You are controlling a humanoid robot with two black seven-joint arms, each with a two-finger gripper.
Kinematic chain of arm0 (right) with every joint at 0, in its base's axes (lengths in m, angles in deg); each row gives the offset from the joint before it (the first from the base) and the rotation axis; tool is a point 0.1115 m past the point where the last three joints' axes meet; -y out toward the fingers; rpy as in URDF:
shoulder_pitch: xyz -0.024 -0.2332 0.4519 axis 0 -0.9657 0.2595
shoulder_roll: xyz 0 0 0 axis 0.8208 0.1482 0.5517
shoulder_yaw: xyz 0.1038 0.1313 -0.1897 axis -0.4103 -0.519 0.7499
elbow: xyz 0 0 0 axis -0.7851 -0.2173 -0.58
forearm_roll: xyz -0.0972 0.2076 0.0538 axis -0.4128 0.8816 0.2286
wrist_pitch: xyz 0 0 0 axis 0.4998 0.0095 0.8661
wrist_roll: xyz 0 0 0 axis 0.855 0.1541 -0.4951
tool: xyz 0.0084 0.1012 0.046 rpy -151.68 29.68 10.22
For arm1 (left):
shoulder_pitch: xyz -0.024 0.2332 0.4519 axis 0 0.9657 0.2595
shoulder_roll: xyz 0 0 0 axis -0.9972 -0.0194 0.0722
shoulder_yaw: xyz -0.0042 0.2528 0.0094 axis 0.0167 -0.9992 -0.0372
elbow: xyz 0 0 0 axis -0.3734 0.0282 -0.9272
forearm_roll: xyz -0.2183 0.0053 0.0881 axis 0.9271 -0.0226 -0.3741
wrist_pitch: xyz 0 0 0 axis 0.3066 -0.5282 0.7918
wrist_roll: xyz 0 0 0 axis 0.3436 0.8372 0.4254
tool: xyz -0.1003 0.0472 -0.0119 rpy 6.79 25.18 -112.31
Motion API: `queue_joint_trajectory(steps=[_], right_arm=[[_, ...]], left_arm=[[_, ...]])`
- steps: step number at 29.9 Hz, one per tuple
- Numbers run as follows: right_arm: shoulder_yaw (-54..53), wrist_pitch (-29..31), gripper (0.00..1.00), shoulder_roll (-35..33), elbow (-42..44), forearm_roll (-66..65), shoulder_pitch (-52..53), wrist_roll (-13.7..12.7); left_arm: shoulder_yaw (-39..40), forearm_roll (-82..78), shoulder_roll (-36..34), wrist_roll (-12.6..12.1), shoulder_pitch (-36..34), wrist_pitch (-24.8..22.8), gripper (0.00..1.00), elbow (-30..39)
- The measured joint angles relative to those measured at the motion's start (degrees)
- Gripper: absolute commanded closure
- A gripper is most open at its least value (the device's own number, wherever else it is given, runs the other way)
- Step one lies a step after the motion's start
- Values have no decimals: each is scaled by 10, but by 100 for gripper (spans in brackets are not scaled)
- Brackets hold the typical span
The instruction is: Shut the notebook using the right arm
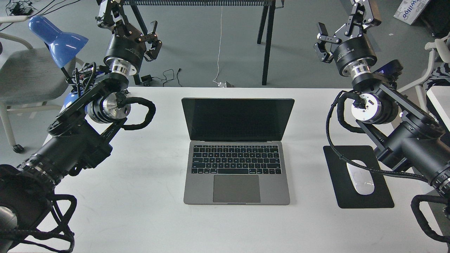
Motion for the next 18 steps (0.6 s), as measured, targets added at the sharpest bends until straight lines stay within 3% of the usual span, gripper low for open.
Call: queue_joint_trajectory(steps=[12, 18], right_arm=[[1, -2, 0, 0, 9, -1, 4, -2], [41, -7, 0, 3, 66, -2, 40, -6]], left_arm=[[-2, -1, 0, 0, 0, 15, 0, 0], [-2, -1, 0, 0, 0, 13, 0, 0]])
